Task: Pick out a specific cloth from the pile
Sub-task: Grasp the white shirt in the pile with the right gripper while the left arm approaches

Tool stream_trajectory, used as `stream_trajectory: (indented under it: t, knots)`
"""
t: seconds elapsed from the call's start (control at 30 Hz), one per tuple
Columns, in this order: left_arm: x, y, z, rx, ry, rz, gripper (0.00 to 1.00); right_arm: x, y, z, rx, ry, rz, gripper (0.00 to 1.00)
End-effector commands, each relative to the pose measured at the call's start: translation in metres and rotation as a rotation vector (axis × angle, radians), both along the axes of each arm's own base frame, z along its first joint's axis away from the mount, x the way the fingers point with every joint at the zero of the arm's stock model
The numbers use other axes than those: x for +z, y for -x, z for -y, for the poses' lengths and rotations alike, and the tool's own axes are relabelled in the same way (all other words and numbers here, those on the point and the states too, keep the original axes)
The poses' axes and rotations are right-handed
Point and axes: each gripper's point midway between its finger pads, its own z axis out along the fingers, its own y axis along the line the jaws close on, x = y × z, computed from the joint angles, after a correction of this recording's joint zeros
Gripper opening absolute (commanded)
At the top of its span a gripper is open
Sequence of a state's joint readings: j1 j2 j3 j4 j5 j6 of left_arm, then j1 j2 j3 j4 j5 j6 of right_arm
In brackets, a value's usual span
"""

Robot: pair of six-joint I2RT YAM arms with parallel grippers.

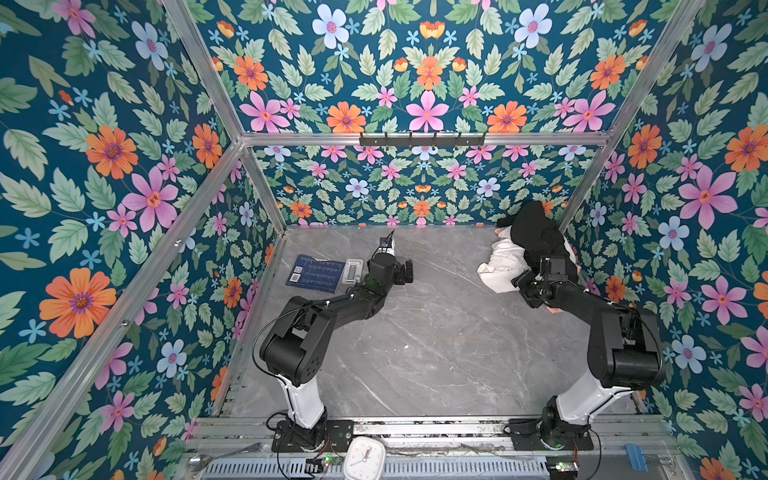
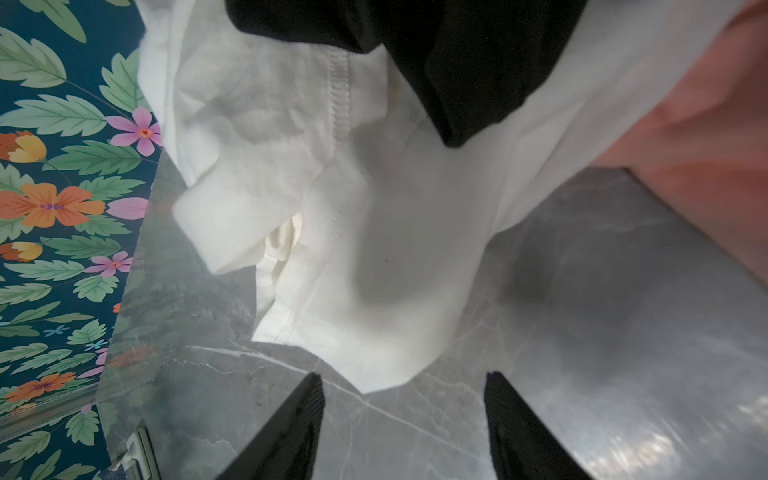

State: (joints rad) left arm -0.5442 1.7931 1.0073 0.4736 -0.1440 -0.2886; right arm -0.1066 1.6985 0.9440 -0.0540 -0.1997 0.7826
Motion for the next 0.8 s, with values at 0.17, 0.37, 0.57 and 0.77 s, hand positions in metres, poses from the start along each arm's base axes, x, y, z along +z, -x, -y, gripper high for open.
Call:
stream_trajectory:
  t: [0.17,0.37,0.57,0.77]
  knots:
    - [-0.002,-0.003,0.005,-0.005,0.007,-0.003,1.00,-0.016,-0.010,-0.002,0.000,-0.024,-0.022,0.49]
    - [-0.004,-0.003,0.009,-0.008,0.006,-0.011,1.00,-0.022,-0.018,-0.004,0.005,-0.040,-0.009,0.30]
    - [-0.007,-0.003,0.010,0.000,-0.001,-0.014,1.00,-0.021,-0.022,-0.005,0.007,-0.045,0.025,0.01]
    - [-0.009,-0.003,0.009,0.011,-0.008,-0.017,1.00,-0.004,-0.026,-0.007,0.036,-0.040,0.076,0.00]
